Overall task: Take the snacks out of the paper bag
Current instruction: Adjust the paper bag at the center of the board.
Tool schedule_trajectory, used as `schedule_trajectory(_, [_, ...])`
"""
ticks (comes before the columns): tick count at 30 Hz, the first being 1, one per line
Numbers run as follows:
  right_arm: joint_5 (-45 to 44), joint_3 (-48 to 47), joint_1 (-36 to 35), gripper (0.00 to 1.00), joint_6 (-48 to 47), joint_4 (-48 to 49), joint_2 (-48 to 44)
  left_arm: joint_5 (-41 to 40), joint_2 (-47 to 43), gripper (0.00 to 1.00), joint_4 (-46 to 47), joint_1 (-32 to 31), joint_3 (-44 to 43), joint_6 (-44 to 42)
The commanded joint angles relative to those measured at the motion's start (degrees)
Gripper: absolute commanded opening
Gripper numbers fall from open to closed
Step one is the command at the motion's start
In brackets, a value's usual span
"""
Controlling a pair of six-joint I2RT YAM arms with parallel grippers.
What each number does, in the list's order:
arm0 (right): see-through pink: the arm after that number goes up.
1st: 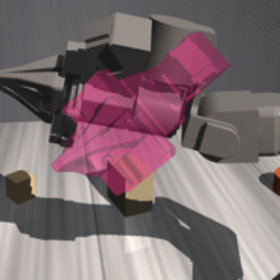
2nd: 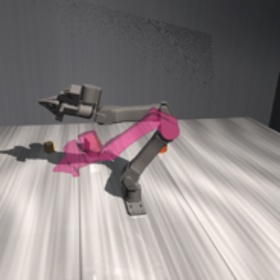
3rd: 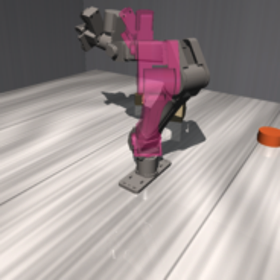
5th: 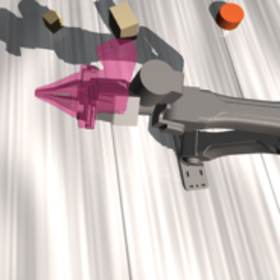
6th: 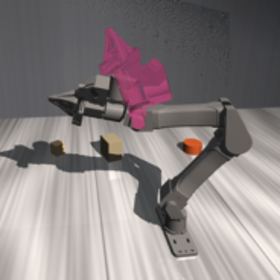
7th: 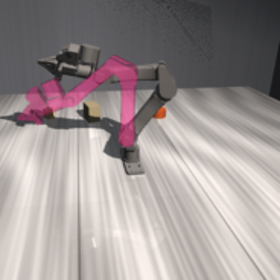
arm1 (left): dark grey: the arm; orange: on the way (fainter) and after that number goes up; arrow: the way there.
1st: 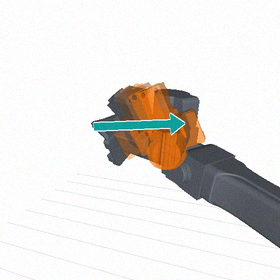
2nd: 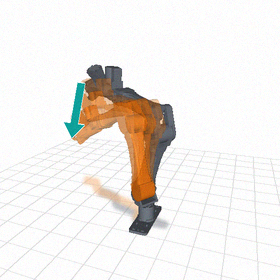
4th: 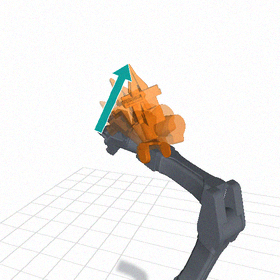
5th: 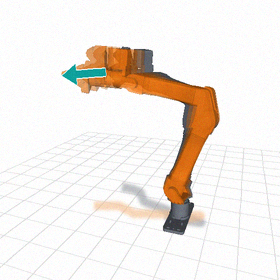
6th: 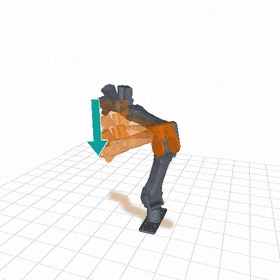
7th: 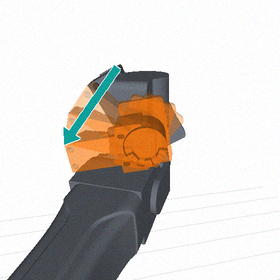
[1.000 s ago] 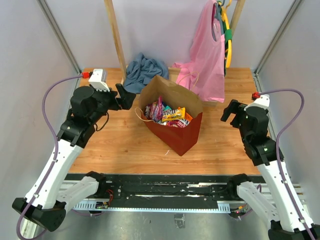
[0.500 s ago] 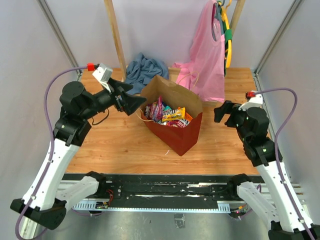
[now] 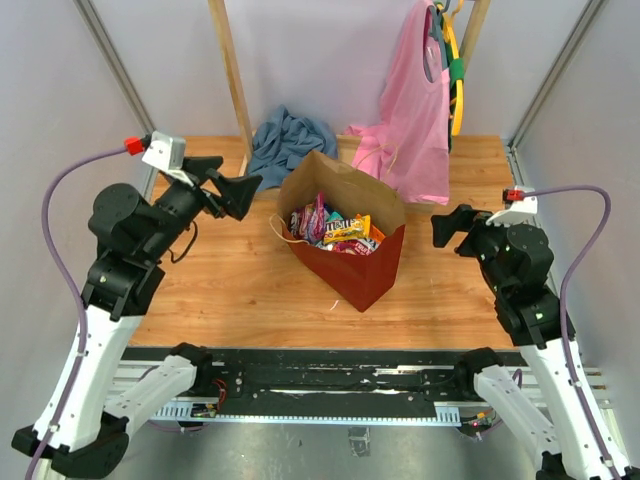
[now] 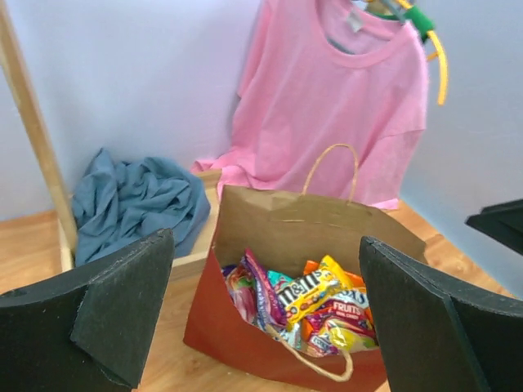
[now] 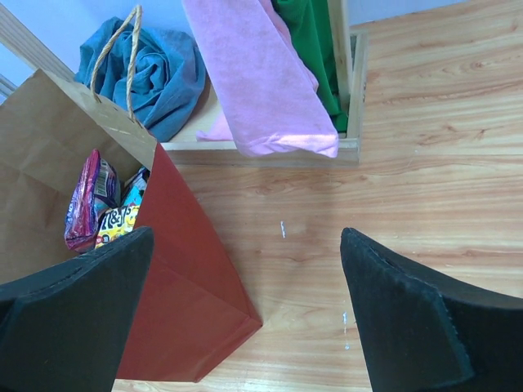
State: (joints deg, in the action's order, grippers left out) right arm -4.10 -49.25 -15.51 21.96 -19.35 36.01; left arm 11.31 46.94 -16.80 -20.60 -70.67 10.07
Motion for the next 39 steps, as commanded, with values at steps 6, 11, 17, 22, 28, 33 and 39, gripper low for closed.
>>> schedule_trajectory(6, [5.1,-4.6,-0.9,0.98,0.5,0.7,4.4,-9.8,-0.6,1.0,0.0,0.1,3.3,2.0])
schedule_trajectory(11, [4.9,-4.2,-1.0,0.98,1.1,1.7,5.1,-8.4,-1.9,1.0,0.0,0.1,4.3,-1.7])
schedule_trajectory(17, [7.3,-4.3,-1.0,0.99,1.3,3.0,6.0,-10.2,-0.2,1.0,-0.8,0.1,3.0,-3.7])
schedule_trajectory(22, [10.3,-5.2,-1.1,0.98,0.9,3.2,7.4,-10.7,1.2,1.0,-1.1,0.1,2.4,-3.5])
schedule_trajectory(28, [12.6,-8.2,-4.1,0.99,-1.1,2.6,11.0,-15.1,6.6,1.0,-6.3,0.1,-1.1,-1.4])
schedule_trajectory(33, [7.3,-12.1,-10.2,0.95,-4.7,0.3,15.0,-19.2,4.1,1.0,-1.3,0.1,1.6,-3.9])
schedule_trajectory(39, [6.6,-18.4,-10.9,0.76,-5.7,-5.5,23.4,-21.1,-1.9,1.0,7.8,0.1,7.6,-6.4])
